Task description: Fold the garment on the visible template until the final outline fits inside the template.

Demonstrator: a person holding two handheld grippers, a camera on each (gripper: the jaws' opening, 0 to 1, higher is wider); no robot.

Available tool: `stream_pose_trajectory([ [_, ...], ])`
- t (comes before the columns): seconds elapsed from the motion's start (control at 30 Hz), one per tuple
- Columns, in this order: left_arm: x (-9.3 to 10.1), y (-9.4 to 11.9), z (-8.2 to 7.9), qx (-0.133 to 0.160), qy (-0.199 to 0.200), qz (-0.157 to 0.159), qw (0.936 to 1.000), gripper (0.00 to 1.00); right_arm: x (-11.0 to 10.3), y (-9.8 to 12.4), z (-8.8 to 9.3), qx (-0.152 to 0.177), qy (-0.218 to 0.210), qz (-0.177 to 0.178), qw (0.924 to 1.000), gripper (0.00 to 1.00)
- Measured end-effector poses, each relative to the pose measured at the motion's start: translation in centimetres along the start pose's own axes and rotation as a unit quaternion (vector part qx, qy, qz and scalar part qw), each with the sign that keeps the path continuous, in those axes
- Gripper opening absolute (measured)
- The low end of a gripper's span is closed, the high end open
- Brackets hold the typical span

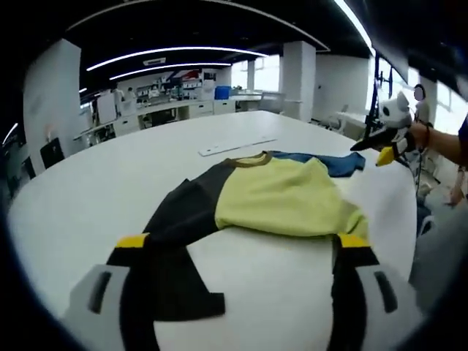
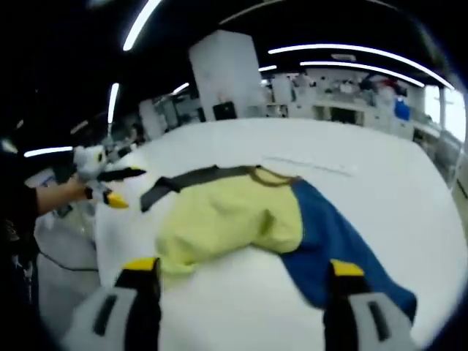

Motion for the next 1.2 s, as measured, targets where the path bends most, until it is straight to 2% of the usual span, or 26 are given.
stream_pose_trajectory([
  [0.3,1.3,1.1,0.6,-0.001,-0.007,0.013,0.9999,0.99,-5.4,-3.0,-1.0,-0.017,0.056,-0.07,0.9958,0.88],
  [0.57,2.6,2.2,0.9,0.006,-0.007,0.02,0.9997,0.98,-9.2,-5.0,-1.3,-0.03,0.121,-0.102,0.9868,0.77],
  [0.7,3.3,2.6,1.3,0.001,-0.016,0.027,0.9995,0.97,-10.1,-6.0,-1.0,-0.044,0.139,-0.109,0.9832,0.68],
  [0.9,4.6,2.8,2.0,0.0,0.003,0.045,0.999,0.95,-11.1,-7.3,-0.3,-0.062,0.168,-0.11,0.9777,0.53],
  [0.97,5.0,2.7,2.3,-0.002,0.003,0.051,0.9987,0.95,-11.3,-7.8,0.1,-0.065,0.186,-0.104,0.9749,0.49],
  [1.1,5.7,2.7,2.6,-0.004,0.003,0.06,0.9982,0.93,-11.5,-9.1,1.1,-0.095,0.236,-0.085,0.9634,0.44],
  [1.2,6.0,2.8,2.7,-0.006,0.003,0.064,0.9979,0.93,-11.5,-9.7,1.8,-0.101,0.243,-0.071,0.9621,0.36],
])
Point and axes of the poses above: the point that each gripper's makers call its tool centre point, and the gripper's own axes: y roughly backward along the fingers, x roughly to its right, z roughly out of its underside, the point moved 8 cm from there along y, roughly backward along the fingers, and after that the axes turned 9 degrees about -x, right-handed, at the moved point
